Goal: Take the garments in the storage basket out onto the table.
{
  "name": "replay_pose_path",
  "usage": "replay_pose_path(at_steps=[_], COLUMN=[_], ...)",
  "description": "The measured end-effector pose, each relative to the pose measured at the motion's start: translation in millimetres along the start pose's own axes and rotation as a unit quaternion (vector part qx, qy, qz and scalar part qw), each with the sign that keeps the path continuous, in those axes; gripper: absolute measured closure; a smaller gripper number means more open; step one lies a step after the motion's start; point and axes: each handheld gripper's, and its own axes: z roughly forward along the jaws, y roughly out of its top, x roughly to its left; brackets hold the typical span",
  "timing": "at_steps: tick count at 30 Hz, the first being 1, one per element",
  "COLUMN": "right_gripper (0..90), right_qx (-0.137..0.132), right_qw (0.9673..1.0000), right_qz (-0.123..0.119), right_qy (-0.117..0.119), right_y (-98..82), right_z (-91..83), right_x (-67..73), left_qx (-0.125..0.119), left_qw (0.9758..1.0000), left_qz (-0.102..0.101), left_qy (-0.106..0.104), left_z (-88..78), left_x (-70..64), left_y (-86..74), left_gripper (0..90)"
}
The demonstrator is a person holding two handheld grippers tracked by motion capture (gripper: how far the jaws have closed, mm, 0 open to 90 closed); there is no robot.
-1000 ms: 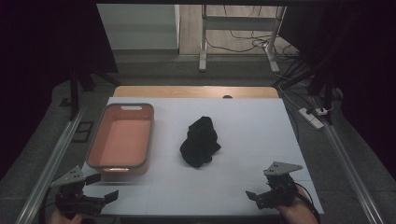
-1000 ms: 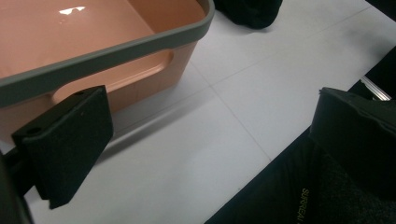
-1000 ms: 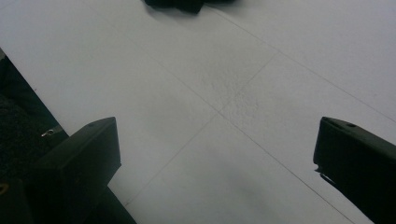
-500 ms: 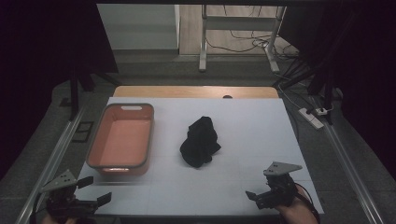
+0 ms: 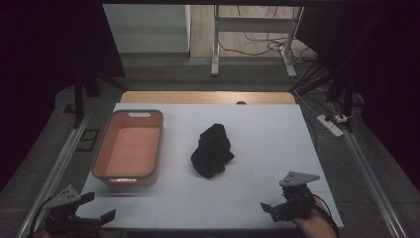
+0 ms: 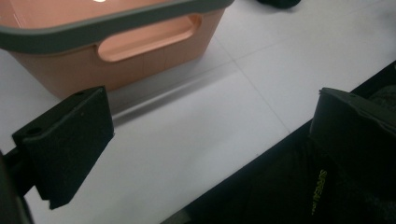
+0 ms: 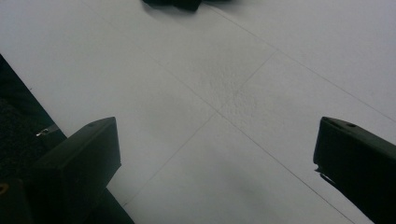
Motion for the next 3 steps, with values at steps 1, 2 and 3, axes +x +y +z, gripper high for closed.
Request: replay_pose_path(at_steps=[1,2,3], right_gripper=[0.2,0.2,0.2], right_qx=[0.001,0.002,0.004], right_qw=[1.0,1.0,1.0], right_qz=[0.0,0.001,0.001], right_qy=[-0.001,-0.001,-0.002], right_y=[0.0,0.1,0.1], right_z=[0.3,0.5,0.9], right_x=[0.1,0.1,0.2], left_qx=[0.003,0.004,0.004], left_qw=[1.0,1.0,1.0], left_qz=[0.0,-0.001,-0.001], left_qy=[-0.001,-0.002,-0.004], left_z=[0.4,0.8,1.2], left_x=[0.1,0.3,0.7], left_y=[0.2,0.6,1.3], left_gripper=[0.0,0.0,0.0])
